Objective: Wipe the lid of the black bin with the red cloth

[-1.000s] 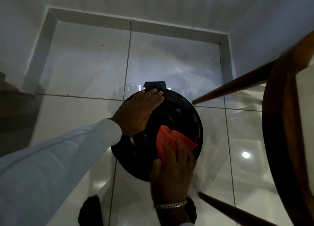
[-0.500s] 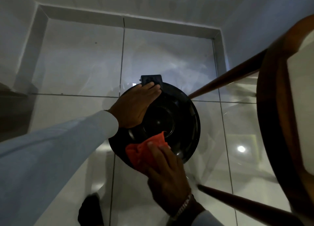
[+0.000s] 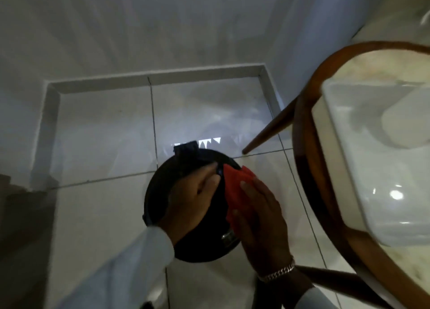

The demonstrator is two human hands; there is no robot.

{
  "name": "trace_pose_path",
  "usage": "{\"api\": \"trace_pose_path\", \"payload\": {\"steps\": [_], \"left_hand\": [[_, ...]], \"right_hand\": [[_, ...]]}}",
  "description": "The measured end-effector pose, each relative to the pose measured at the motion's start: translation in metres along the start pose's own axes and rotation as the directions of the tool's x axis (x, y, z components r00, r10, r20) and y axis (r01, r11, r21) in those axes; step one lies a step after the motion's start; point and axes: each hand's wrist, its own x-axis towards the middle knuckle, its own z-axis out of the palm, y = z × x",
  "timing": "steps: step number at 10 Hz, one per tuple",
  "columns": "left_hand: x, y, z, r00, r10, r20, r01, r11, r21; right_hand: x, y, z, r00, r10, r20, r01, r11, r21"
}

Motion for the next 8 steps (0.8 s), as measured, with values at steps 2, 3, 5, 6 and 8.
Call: {"api": "trace_pose_path", "payload": {"steps": [2, 3, 5, 6, 8], "left_hand": [[-0.015, 0.134, 0.002, 0.957, -0.268, 0.112, 0.285, 0.788, -0.546], [-0.012, 0.187, 0.026, 0.948, -0.283, 0.148, 0.305, 0.665, -0.682], [-0.003, 0.251, 0.116, 0.930, -0.344, 0.128, 0.365, 0.832, -0.417], [0.000, 0.256, 0.134, 0.952, -0.294, 0.088, 0.307, 0.909, -0.283], [-0.007, 0.273, 0.091, 0.966, -0.217, -0.140, 0.198, 0.971, -0.135]], "right_hand": [[0.028, -0.094, -0.096, 0.982, 0.140, -0.124, -0.061, 0.866, 0.496], [0.036, -0.087, -0.165, 0.915, 0.376, -0.147, -0.243, 0.804, 0.543], [0.059, -0.021, -0.251, 0.782, 0.623, 0.015, -0.541, 0.668, 0.511], [0.069, 0.005, -0.252, 0.777, 0.628, 0.038, -0.595, 0.714, 0.370], [0.088, -0.001, -0.240, 0.775, 0.599, 0.201, -0.607, 0.794, -0.024]]}}
